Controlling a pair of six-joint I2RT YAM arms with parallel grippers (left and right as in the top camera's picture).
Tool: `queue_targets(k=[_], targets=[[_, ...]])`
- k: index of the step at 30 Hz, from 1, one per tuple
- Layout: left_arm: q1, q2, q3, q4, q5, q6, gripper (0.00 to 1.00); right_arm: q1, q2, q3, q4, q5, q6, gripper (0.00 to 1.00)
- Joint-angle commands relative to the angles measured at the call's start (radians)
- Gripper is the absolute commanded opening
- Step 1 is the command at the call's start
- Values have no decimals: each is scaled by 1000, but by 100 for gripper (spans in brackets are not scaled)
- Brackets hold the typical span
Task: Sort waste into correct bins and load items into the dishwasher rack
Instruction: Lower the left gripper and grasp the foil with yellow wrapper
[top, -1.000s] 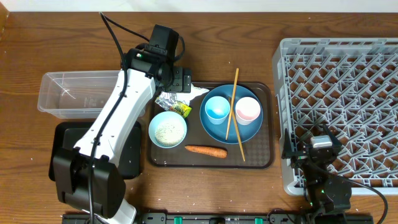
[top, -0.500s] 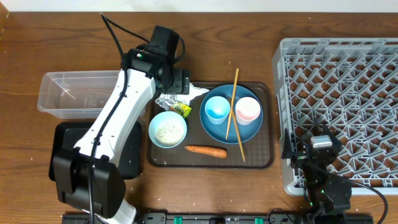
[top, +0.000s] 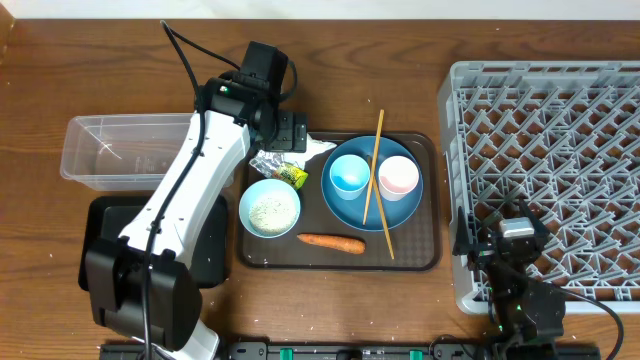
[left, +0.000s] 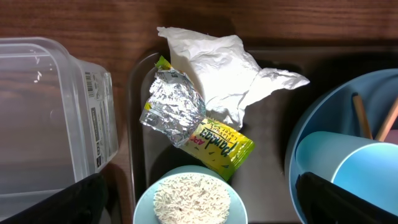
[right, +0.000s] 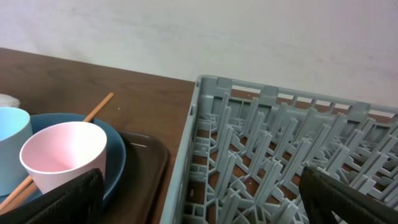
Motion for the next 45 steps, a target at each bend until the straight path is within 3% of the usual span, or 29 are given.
queue_targets(k=[1, 8, 14, 25, 31, 45], targets=[[3, -1, -2, 1, -16, -6, 92, -7, -2, -1, -4, -4, -11, 99], [3, 4, -18, 16, -35, -107, 83, -6, -2, -1, -4, -4, -11, 99], [4, 4, -42, 23, -193, -235, 79, -7, -2, -1, -4, -4, -11, 99], [3, 4, -43, 7, -192, -245, 78, -6, -2, -1, -4, -4, -11, 99], [4, 4, -53, 2, -192, -290, 62, -6, -2, -1, -4, -4, -11, 99], [3, 5, -274, 295, -192, -338, 62, -6, -2, -1, -4, -4, -11, 99]])
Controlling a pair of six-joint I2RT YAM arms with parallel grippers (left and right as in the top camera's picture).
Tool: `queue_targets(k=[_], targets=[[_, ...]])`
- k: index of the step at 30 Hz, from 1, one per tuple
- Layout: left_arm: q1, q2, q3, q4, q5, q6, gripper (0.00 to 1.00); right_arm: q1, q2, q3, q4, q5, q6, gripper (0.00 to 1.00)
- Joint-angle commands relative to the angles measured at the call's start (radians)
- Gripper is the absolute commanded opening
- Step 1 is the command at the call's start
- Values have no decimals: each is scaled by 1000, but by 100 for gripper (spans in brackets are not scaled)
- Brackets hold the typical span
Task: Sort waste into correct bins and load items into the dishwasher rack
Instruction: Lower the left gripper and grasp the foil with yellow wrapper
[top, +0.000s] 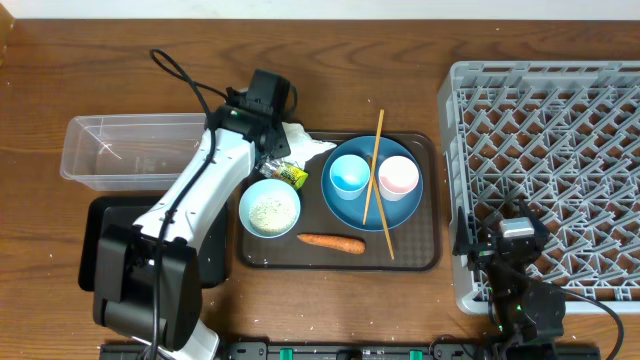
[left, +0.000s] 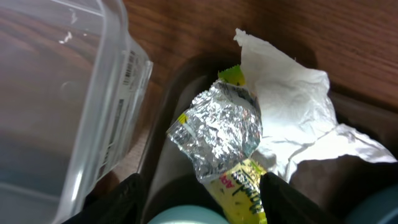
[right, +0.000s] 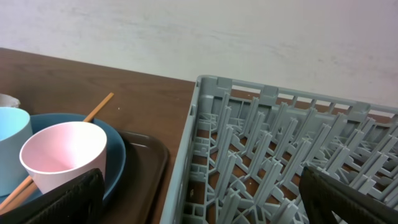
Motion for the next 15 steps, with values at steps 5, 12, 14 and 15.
queue_targets(k=[5, 12, 14, 15], targets=[[3, 4, -60, 91, 38, -35, 62, -7, -2, -1, -4, -4, -11, 99], [3, 10, -94, 153, 48, -62, 62, -6, -2, -1, -4, -4, -11, 99], [1, 23, -96, 169, 48, -61, 62, -7, -2, -1, -4, -4, -11, 99], [0, 32, -96, 175, 48, -61, 62, -7, -2, -1, -4, -4, -11, 99]])
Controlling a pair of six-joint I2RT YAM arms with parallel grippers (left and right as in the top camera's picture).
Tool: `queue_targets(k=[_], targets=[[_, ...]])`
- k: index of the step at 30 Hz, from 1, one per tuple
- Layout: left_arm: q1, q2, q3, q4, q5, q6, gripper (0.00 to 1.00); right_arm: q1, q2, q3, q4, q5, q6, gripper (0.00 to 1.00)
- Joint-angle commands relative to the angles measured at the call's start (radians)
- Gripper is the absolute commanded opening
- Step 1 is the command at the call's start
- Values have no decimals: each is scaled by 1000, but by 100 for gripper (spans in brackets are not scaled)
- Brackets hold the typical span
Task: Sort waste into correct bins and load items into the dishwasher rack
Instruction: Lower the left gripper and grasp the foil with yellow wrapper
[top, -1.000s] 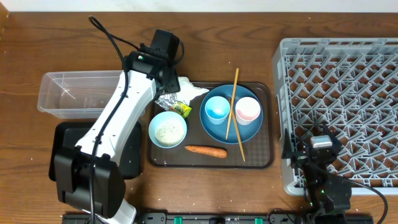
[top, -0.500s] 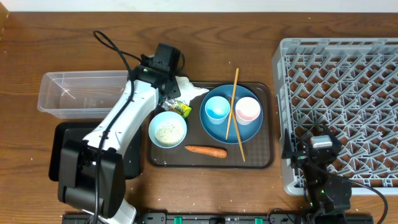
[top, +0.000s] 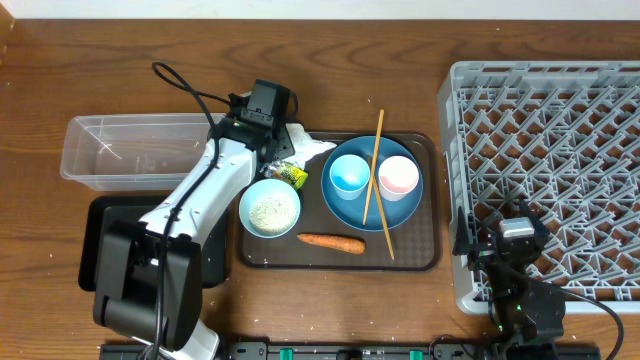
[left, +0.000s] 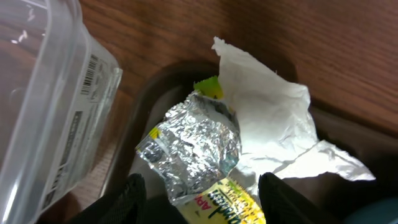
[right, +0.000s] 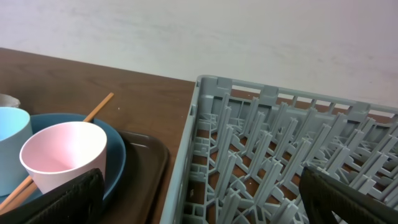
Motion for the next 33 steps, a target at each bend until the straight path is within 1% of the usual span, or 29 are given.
queue_targets(k=[1, 10, 13, 18, 22, 27, 30, 33], targets=[[-1, 36, -13, 16, 5, -17, 62, -7, -2, -1, -4, -4, -11, 99], [-14, 133, -13, 80, 5, -17, 62, -6, -2, -1, -4, -4, -11, 99], [-14, 142, -13, 84, 5, -16, 54, -7, -2, -1, -4, -4, -11, 99], [-14, 153, -13, 85, 5, -16, 50, -7, -2, -1, -4, -4, -11, 99], [-14, 156, -13, 87, 5, -16, 42, -7, -2, -1, -4, -4, -11, 99], [-14, 156, -13, 87, 4, -16, 37, -7, -2, -1, -4, -4, -11, 99], [-14, 156, -13, 87, 4, -16, 32, -7, -2, -1, -4, -4, -11, 99], [-14, 156, -13, 82, 4, -16, 31, -7, -2, -1, -4, -4, -11, 99]])
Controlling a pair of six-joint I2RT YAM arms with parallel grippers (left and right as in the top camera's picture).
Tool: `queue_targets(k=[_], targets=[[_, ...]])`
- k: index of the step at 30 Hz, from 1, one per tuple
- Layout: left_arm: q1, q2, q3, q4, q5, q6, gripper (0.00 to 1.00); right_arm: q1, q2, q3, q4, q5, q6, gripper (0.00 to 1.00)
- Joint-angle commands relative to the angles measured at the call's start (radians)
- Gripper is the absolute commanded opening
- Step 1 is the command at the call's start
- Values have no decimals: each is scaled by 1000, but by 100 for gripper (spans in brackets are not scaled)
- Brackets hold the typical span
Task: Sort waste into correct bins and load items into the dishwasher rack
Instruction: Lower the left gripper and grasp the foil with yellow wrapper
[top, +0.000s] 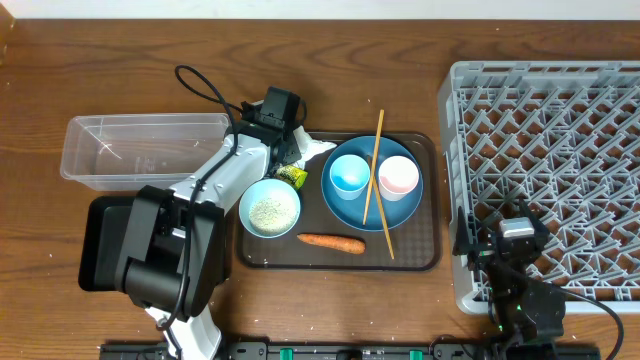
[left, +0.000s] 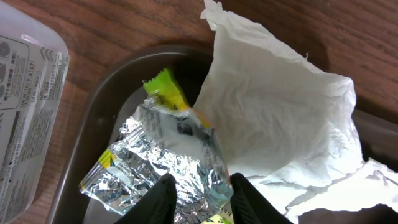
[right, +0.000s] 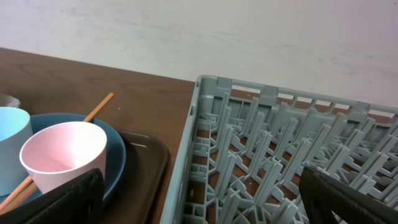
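Note:
A crumpled foil snack wrapper (left: 168, 155) with a yellow-green end lies at the far-left corner of the brown tray (top: 420, 262), partly under a white napkin (left: 280, 124). My left gripper (left: 202, 199) is down on the wrapper, its fingers narrowed against the foil on both sides. In the overhead view the left gripper (top: 283, 150) sits over that tray corner. My right gripper (right: 199, 199) rests open at the front left corner of the grey dishwasher rack (top: 550, 150).
The tray also holds a rice bowl (top: 270, 208), a carrot (top: 332, 241) and a blue plate (top: 345, 205) with a blue cup (top: 350, 173), pink cup (top: 398, 176) and chopsticks (top: 375, 170). A clear bin (top: 130, 150) and black bin (top: 100, 240) stand left.
My left gripper has come down close onto the foil wrapper and its fingers have narrowed around it. The right arm has not moved.
First my left gripper hung wide open above the wrapper, napkin and rice bowl. It was then lower and nearer the tray's far-left corner, still open. Now it is at the wrapper with its fingers drawn in on the foil. The right arm stayed still throughout.

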Motion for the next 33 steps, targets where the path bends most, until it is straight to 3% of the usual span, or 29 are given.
queue_targets(k=[1, 19, 21, 24, 33], targets=[[-1, 15, -9, -3, -6, -8, 31, -7, -2, -1, -4, -4, -11, 99], [-1, 17, -11, -10, -6, -4, 30, -6, -2, -1, -4, -4, -11, 99], [-1, 17, -11, -10, -6, -4, 25, -7, -2, -1, -4, -4, -11, 99], [-1, 16, -11, -10, -6, -4, 6, -7, -2, -1, -4, -4, -11, 99], [-1, -52, -9, -34, -6, 11, 6, -7, -2, -1, -4, -4, -11, 99]])
